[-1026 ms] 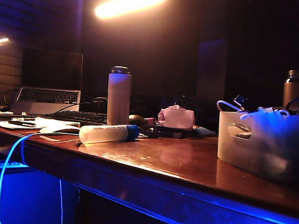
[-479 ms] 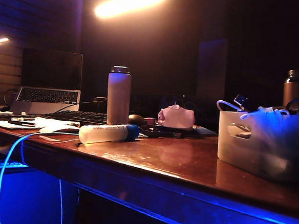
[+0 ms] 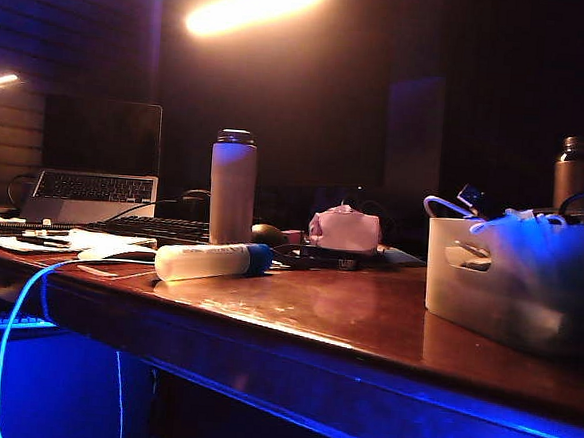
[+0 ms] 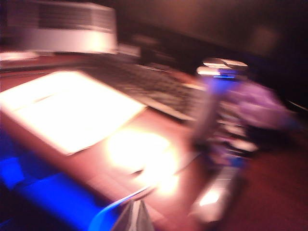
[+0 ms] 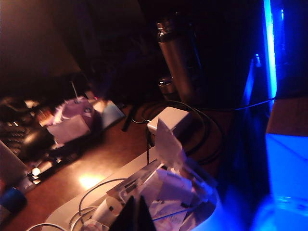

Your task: Pick up the liquid glue and place it into the translucent box.

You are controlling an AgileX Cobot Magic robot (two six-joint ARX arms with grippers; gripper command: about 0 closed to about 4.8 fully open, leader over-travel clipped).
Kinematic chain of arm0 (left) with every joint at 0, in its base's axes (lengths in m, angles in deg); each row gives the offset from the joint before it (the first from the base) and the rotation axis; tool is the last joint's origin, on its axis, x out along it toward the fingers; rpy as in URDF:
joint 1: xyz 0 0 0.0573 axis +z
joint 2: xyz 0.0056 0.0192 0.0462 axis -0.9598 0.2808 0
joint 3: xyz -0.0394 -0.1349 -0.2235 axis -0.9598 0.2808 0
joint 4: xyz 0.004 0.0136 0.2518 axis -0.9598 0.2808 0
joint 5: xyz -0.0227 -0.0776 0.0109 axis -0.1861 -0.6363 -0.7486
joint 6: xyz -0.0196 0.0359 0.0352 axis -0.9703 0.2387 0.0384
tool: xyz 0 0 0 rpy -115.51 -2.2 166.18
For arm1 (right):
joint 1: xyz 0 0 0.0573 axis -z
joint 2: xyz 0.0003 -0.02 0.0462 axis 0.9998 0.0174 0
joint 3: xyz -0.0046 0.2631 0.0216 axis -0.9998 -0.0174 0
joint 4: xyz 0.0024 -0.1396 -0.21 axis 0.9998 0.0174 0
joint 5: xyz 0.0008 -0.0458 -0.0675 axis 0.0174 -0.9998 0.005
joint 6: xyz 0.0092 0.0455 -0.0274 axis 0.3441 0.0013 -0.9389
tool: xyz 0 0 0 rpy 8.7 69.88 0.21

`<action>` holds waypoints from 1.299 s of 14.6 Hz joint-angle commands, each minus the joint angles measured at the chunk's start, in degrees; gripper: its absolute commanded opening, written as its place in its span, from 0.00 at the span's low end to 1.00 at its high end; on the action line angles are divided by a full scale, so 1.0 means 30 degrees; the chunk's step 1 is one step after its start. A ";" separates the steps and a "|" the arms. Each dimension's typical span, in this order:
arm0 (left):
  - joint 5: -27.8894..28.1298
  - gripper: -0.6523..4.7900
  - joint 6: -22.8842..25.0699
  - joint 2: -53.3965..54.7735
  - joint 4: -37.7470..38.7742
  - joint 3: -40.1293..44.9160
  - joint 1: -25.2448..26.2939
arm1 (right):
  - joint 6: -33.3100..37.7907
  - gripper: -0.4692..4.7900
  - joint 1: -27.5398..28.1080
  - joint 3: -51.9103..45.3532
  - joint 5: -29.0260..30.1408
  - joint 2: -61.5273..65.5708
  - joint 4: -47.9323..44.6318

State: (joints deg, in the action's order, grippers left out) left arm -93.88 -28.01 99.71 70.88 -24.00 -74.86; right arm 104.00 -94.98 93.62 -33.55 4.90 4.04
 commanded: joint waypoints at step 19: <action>-0.2397 0.11 0.3650 1.9941 0.8342 -1.5948 -0.5333 | -0.7023 0.09 0.0022 1.1919 0.7541 1.5147 0.2492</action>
State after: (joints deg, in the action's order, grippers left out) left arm -102.25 -16.62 158.75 97.17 -71.51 -90.78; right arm 83.36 -94.94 128.94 -13.07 50.48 10.64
